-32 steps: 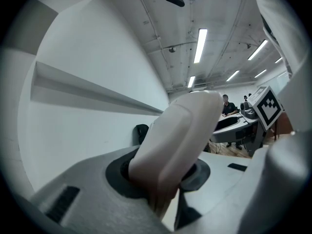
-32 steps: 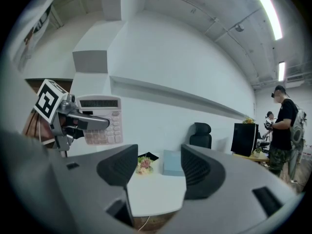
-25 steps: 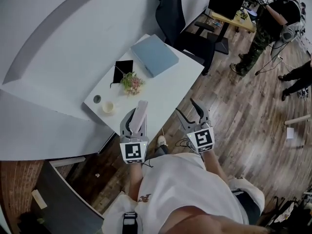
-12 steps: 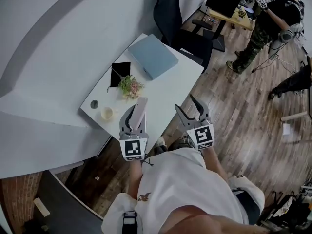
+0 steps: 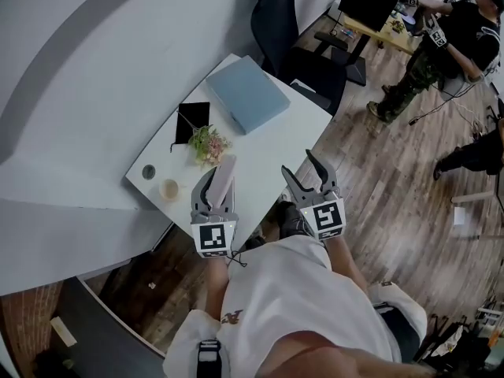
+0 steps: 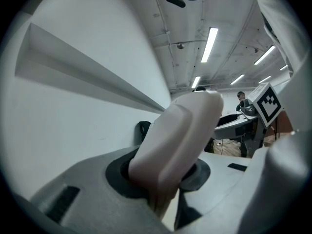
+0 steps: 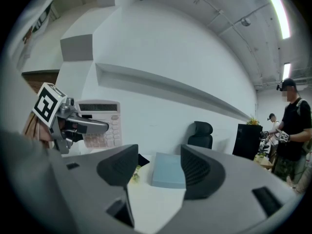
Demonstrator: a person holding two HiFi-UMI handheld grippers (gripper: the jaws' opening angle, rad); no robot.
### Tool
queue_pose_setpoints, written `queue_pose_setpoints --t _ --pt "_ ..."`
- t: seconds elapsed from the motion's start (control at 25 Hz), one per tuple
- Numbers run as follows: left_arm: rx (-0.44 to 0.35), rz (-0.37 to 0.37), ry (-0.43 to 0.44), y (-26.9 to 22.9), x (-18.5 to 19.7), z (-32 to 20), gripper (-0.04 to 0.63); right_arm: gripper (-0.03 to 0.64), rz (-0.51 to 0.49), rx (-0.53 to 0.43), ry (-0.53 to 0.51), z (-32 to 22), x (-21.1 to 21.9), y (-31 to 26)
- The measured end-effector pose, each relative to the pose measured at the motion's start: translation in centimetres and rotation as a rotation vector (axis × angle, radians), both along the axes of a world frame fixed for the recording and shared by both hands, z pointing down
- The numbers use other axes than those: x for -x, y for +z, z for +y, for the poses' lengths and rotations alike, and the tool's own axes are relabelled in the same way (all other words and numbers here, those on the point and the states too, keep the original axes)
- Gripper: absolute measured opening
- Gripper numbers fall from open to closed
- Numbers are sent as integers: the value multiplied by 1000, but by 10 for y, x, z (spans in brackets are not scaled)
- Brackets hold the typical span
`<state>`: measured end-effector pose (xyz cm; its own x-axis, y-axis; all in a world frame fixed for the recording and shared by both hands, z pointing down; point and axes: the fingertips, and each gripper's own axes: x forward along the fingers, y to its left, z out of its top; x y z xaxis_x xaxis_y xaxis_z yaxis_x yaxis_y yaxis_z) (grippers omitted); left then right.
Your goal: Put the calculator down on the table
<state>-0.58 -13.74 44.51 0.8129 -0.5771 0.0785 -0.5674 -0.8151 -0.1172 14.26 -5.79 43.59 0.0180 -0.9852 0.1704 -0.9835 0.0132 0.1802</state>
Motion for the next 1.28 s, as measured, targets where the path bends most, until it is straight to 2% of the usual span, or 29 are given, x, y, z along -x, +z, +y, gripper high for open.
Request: queue_pose_setpoints --t 0.28,0.48,0.84,1.28 --pt "16 -14 -85 5 -24 -22 118 278 -14 16 -101 -37 -30 6" --pt "66 -36 -167 24 -33 -40 118 276 -33 56 -208 -72 -39 23" --pt "221 -66 -273 79 -41 -60 118 275 -50 145 -393 -120 -45 63" --pt "409 -42 -417 137 -45 -64 118 262 -64 260 -605 -151 -45 115"
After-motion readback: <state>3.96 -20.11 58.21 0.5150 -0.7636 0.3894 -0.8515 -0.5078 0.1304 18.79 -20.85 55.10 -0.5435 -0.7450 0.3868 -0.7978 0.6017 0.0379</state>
